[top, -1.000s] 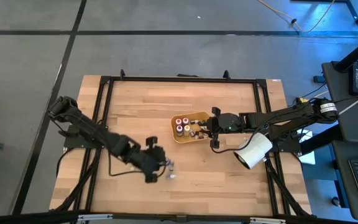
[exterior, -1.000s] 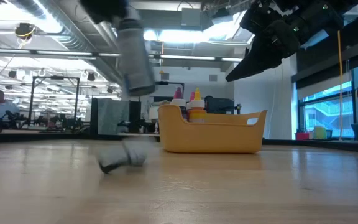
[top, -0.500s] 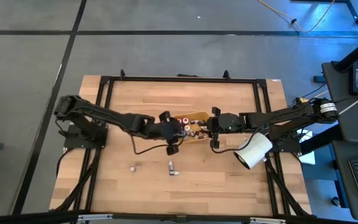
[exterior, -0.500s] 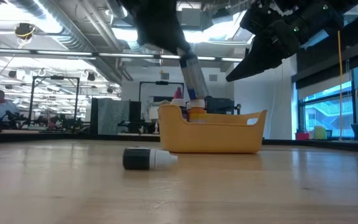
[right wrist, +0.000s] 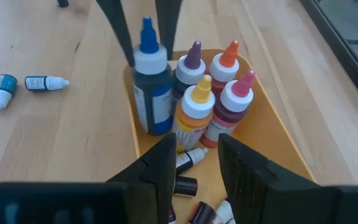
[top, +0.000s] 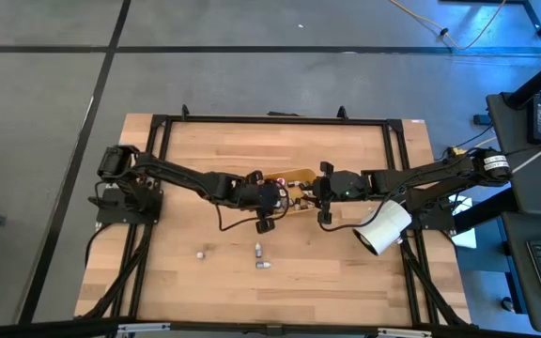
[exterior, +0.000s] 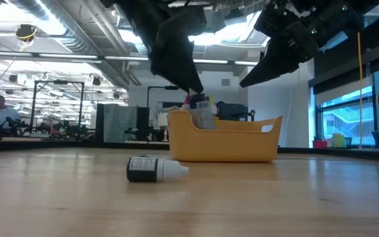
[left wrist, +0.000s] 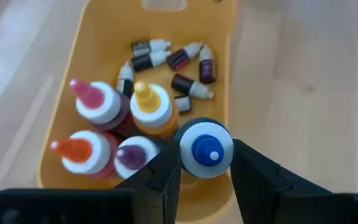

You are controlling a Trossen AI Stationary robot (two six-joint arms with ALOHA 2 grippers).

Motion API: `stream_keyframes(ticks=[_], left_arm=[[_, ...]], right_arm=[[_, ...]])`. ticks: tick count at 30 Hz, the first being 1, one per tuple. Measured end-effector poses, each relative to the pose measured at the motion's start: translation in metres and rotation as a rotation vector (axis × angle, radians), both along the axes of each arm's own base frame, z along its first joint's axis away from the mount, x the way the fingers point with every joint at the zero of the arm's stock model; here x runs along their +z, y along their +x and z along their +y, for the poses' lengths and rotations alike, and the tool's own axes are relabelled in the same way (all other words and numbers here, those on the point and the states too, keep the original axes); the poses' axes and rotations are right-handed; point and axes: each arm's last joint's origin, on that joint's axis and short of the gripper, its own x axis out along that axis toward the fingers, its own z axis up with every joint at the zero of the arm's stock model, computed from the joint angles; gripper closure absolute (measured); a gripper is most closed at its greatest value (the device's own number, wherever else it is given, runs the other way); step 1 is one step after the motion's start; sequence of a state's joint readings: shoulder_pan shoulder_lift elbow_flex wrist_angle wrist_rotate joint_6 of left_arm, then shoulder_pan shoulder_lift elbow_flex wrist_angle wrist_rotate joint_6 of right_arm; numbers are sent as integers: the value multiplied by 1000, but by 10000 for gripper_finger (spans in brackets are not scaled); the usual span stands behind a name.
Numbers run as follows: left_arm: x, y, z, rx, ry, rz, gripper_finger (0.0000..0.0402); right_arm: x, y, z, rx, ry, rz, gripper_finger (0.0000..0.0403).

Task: Pick & Place food coloring
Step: Put the big blue food coloring bottle into the yellow bin

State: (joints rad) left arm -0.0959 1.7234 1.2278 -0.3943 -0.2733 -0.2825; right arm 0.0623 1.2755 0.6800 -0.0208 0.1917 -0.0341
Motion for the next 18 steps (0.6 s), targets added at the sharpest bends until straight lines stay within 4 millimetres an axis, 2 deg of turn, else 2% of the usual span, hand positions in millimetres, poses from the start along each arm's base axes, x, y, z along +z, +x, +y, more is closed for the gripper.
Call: stream_keyframes(ticks=[10,18], left_arm=[[-16,7,20,11,-80,47,287],[-21,8,21,-41,-42,76,250]], right_arm=[[-1,0,0,-2,3,8,281],[-12,4,0,-2,-1,58,281]])
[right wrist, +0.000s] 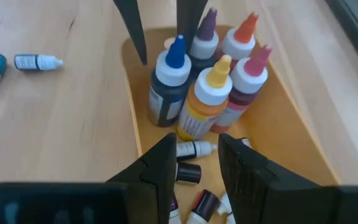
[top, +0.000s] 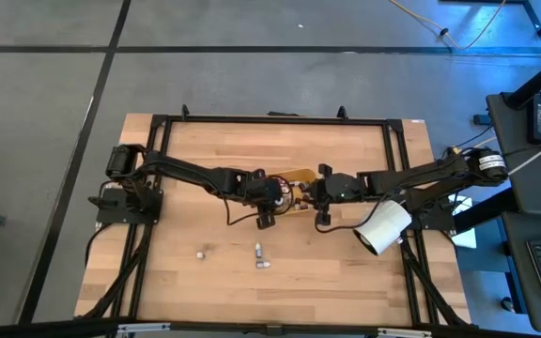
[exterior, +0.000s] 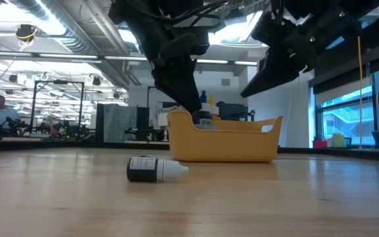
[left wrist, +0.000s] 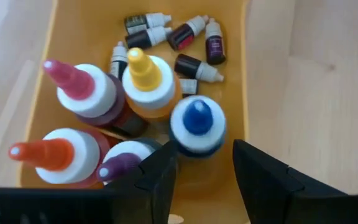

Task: Pick & Place food coloring
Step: Put the big blue food coloring bottle into the yellow bin, then put the small black food coloring bottle into the yellow bin

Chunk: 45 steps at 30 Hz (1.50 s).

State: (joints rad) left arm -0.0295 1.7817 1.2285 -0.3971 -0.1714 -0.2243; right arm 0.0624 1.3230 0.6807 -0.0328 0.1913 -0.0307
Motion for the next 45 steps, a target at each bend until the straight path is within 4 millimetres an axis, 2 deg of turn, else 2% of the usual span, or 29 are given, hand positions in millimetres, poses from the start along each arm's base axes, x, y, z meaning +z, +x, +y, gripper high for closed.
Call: stream_keyframes(ticks=[4,10,17,22,26,30,33,39,45], left_arm=[[0,0,-1,-15,-13,-1,243],[1,-4,-2,-28,-13,47,245],[37,-19,-8,-33,-8,5,241],[57,-36,-34,-21,74,-59,244],[46,-53,-63,-130,73,-57,244],[32,-68,-91,-275,-67,14,241],[28,-75,-106,-282,-147,37,241],[28,-86,-132,-293,-207,46,237],[29,-94,-148,-303,-202,41,200]], right_arm=[[-7,3,0,2,-4,28,281],[-6,4,0,6,-4,15,281],[-5,5,3,96,56,2,281],[-5,5,4,87,76,-2,281],[-4,6,5,64,150,-25,281],[2,10,13,196,202,-89,277],[8,14,26,279,223,-162,256],[15,15,49,343,221,-257,171],[15,12,63,396,223,-253,118]])
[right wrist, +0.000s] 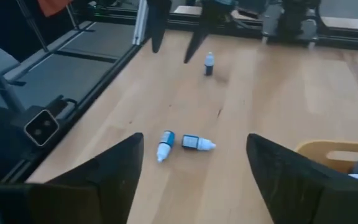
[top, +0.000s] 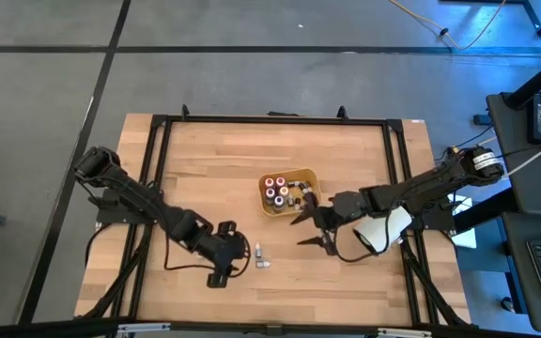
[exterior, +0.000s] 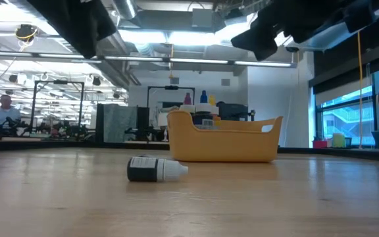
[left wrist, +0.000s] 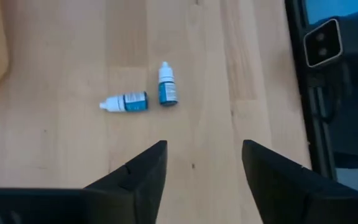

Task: Pick & Place food coloring
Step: Put the small black food coloring bottle into the yellow bin

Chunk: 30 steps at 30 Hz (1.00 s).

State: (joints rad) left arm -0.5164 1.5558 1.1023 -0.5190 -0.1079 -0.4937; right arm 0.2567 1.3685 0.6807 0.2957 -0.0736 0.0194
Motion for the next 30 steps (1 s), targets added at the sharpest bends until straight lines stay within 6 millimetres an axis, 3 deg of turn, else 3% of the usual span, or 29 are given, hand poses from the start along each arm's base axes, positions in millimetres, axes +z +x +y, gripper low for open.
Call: stream_keyframes(ticks=[7,16,26,30], left_arm=[[-2,-2,-3,8,93,-37,156],[-2,-3,-4,16,70,-18,157],[-17,-26,22,393,50,363,158],[-18,-34,24,522,-11,487,158]], right_arm=[[-6,0,10,24,16,28,111],[-17,3,14,63,-35,47,114],[-18,2,14,67,-36,64,114],[-18,2,13,47,-43,65,114]])
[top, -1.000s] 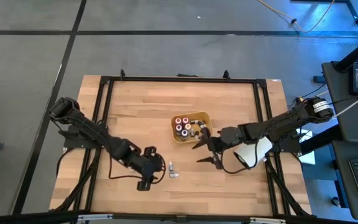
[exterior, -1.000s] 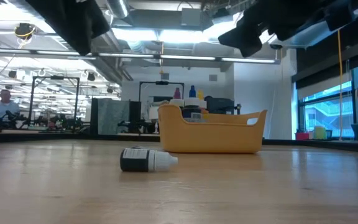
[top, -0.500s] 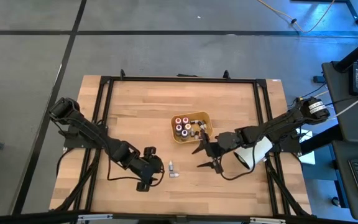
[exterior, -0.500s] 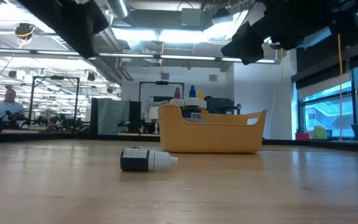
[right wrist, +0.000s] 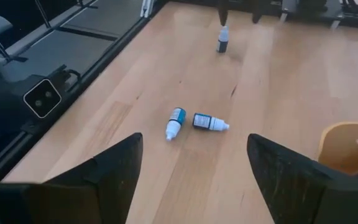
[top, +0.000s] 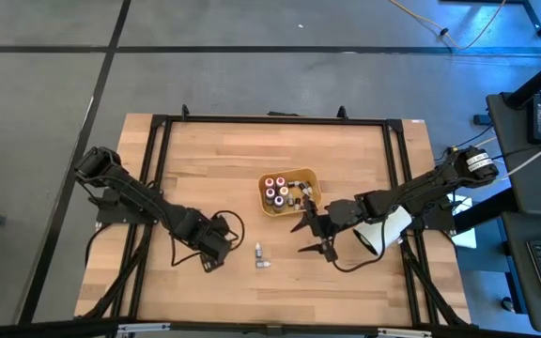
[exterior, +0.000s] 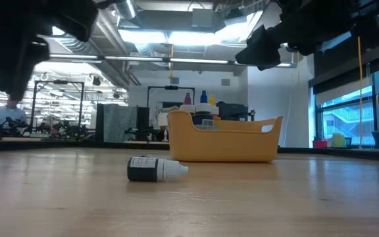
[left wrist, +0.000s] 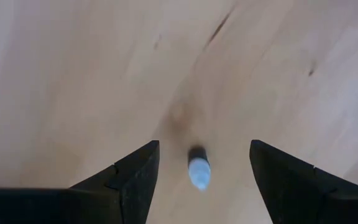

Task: Pick & Place food coloring
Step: Put the small black food coloring bottle into the yellow bin

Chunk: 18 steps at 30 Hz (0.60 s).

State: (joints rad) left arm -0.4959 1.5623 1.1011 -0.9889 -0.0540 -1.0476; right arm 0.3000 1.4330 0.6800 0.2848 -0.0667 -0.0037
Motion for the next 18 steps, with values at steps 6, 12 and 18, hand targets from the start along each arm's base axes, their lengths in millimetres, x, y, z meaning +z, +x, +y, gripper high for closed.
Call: stream_keyframes(ticks=[6,12,18], left_arm=[[0,-5,-8,80,-18,7,158],[0,-9,-14,180,-44,21,158],[-13,-6,-20,191,-17,69,158]], right_arm=[[0,0,0,12,-27,-11,114],[0,0,0,11,-26,-8,114],[0,0,-1,-5,-32,-7,114]])
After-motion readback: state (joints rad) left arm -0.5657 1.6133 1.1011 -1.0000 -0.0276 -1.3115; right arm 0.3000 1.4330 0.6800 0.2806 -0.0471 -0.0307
